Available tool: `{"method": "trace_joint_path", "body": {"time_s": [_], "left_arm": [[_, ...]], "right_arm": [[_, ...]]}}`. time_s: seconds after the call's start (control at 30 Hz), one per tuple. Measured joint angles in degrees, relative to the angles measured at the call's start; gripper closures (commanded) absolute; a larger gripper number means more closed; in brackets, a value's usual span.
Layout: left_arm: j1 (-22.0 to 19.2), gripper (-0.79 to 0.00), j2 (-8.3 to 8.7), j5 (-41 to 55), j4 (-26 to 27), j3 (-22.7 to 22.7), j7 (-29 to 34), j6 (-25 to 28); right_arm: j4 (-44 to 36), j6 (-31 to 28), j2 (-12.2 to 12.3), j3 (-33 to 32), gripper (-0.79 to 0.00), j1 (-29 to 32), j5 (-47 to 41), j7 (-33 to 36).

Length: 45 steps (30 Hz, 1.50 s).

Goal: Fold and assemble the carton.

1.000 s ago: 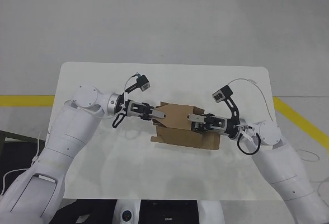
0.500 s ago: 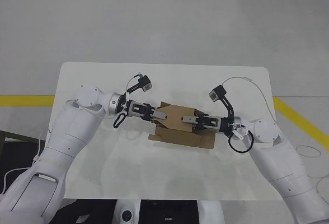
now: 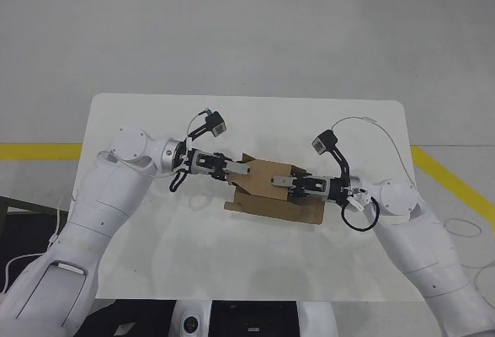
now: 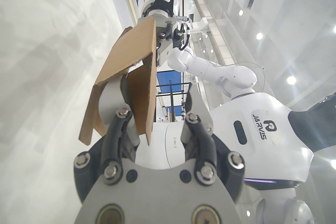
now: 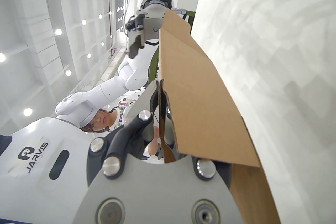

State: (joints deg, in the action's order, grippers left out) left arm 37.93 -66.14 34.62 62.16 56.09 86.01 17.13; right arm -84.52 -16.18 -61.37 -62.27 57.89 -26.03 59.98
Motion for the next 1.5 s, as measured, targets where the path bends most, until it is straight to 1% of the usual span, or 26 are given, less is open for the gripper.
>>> {"method": "trace_joint_path", "body": {"time_s": [0.23,0.43,0.73,0.97,1.1,1.5], "left_arm": [[1.5,-0.785,0.23,3.9,0.7,1.8,0.0,-0.9],[2.3,-0.785,0.33,6.9,3.0,3.0,0.1,-2.0],[3.0,-0.785,0.41,8.3,5.5,3.9,-0.3,-3.4],[3.1,-0.785,0.38,8.3,5.6,4.3,-0.9,-4.0],[2.9,-0.785,0.23,8.4,5.9,4.0,-0.6,-4.2],[0.8,-0.785,-1.08,8.6,5.1,1.0,-0.9,-3.6]], "right_arm": [[-0.2,0.4,0.0,0.1,0.0,0.0,2.4,-0.1],[-0.4,0.8,0.0,0.2,0.0,0.1,4.8,-1.5],[-0.8,1.6,0.0,-0.1,0.0,0.3,7.2,-2.6],[-1.2,2.1,0.1,-0.4,0.0,0.7,8.7,-2.9],[-1.8,2.3,0.1,-0.5,0.0,0.7,8.1,-2.7],[-3.7,2.8,-0.3,0.1,0.0,0.5,5.0,-2.4]]}}
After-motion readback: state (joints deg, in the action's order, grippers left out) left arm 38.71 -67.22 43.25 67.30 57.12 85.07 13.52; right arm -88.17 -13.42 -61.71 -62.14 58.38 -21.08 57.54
